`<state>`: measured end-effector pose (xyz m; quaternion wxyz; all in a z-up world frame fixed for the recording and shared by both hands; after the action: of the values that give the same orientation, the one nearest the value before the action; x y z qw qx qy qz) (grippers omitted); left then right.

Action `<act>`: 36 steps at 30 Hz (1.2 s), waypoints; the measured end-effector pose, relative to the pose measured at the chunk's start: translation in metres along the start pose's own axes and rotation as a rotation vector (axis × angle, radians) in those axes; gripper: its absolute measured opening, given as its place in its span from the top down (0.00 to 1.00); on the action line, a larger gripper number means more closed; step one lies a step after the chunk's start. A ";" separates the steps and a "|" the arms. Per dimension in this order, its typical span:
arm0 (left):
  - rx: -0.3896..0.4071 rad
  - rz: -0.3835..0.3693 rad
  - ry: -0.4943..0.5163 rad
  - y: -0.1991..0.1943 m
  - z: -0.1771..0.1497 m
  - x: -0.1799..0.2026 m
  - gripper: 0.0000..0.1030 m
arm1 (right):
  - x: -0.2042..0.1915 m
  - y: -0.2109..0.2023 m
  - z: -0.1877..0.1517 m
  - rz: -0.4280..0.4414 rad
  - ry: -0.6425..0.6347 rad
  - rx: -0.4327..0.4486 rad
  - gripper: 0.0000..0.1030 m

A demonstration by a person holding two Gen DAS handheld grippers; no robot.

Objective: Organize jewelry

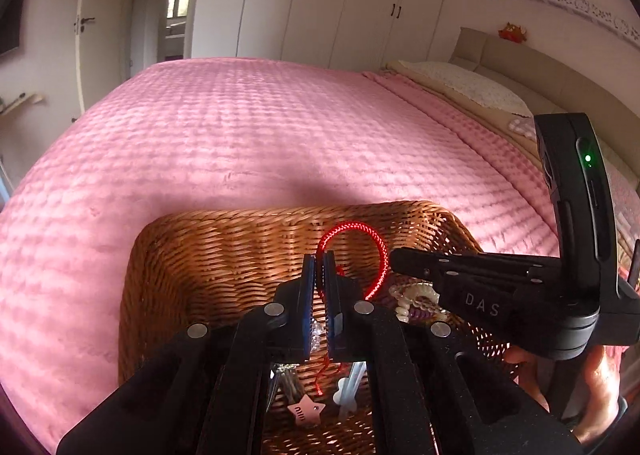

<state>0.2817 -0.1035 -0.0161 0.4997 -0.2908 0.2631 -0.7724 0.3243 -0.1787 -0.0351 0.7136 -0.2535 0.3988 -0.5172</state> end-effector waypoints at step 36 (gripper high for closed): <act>0.469 0.361 0.069 -0.186 -0.137 0.000 0.17 | -0.048 -0.173 -0.180 -0.254 -0.140 0.657 0.08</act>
<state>0.0688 -0.0200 0.0184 0.6732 -0.0897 0.1417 -0.7202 0.0750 -0.1825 0.0145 0.7128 -0.0928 0.1265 -0.6836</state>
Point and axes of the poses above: each gripper's, at about its wrist camera, not at the fingertips, and y roughly the way its jaws point, x to its right, z to its top, the point moved 7 cm from there along y, roughly the way its jaws point, and after that the axes turned 7 degrees about -x, right-handed, at the moved point
